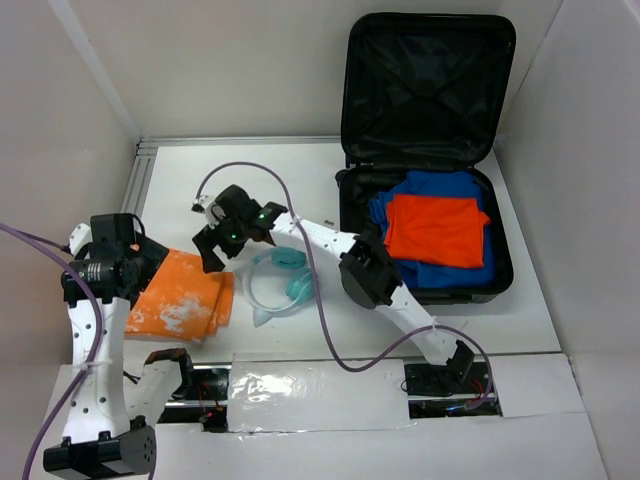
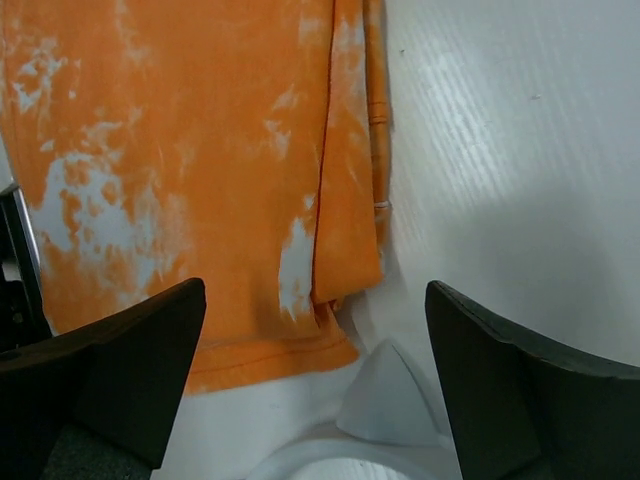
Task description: Pack the luggage
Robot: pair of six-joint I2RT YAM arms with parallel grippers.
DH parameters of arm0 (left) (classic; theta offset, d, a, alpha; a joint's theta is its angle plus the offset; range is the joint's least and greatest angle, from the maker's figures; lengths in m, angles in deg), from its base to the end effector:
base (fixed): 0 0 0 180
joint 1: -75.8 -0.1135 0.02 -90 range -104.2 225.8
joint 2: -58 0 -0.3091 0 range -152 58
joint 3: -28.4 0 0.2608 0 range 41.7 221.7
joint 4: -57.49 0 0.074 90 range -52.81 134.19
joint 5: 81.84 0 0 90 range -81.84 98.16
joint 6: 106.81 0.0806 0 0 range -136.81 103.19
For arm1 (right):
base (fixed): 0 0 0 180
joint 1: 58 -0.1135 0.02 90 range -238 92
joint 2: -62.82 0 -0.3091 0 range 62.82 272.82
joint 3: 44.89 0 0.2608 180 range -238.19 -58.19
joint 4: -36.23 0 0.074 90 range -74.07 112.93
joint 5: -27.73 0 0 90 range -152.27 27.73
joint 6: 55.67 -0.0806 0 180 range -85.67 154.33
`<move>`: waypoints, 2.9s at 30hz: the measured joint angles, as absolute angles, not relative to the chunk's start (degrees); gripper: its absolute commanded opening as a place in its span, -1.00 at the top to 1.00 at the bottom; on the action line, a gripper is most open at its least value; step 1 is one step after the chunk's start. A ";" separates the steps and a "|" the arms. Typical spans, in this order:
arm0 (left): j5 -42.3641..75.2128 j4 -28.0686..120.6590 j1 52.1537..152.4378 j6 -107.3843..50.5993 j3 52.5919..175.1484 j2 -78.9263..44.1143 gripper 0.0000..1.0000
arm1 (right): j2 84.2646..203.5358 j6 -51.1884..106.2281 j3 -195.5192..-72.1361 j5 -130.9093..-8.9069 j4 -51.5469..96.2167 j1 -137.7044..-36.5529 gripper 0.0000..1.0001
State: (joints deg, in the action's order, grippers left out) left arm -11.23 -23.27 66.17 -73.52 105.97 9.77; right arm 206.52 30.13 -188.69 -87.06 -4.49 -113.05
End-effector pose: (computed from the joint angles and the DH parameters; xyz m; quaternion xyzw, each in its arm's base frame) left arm 0.1286 0.0490 0.3545 -0.5556 0.7483 0.0157 0.3620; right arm 0.3399 0.5453 0.2011 -0.4620 0.7630 0.3712 0.2582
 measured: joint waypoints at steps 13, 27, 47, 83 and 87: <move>-12.85 -21.78 66.17 -71.01 107.09 8.22 -0.98 | 212.31 30.41 -190.88 -86.69 -1.89 -117.22 0.53; -11.58 -17.00 66.17 -70.53 104.07 8.13 -0.96 | 205.36 14.06 -175.73 -84.79 5.85 -108.85 1.00; 8.31 11.42 60.42 -55.84 99.37 -17.70 -0.87 | 195.41 9.65 -167.20 -74.91 -0.66 -105.11 -0.57; 21.53 30.69 59.98 -45.43 106.02 -46.09 -0.04 | 213.64 7.55 -192.25 -82.63 -2.17 -96.42 -0.63; 21.38 32.09 60.97 -45.52 106.43 -47.12 0.12 | 214.50 6.91 -192.87 -80.94 -0.71 -97.31 -0.41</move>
State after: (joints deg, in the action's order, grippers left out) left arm 21.38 32.09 60.97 -45.52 106.43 -47.12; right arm 214.50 6.91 -192.87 -80.94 -0.71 -97.31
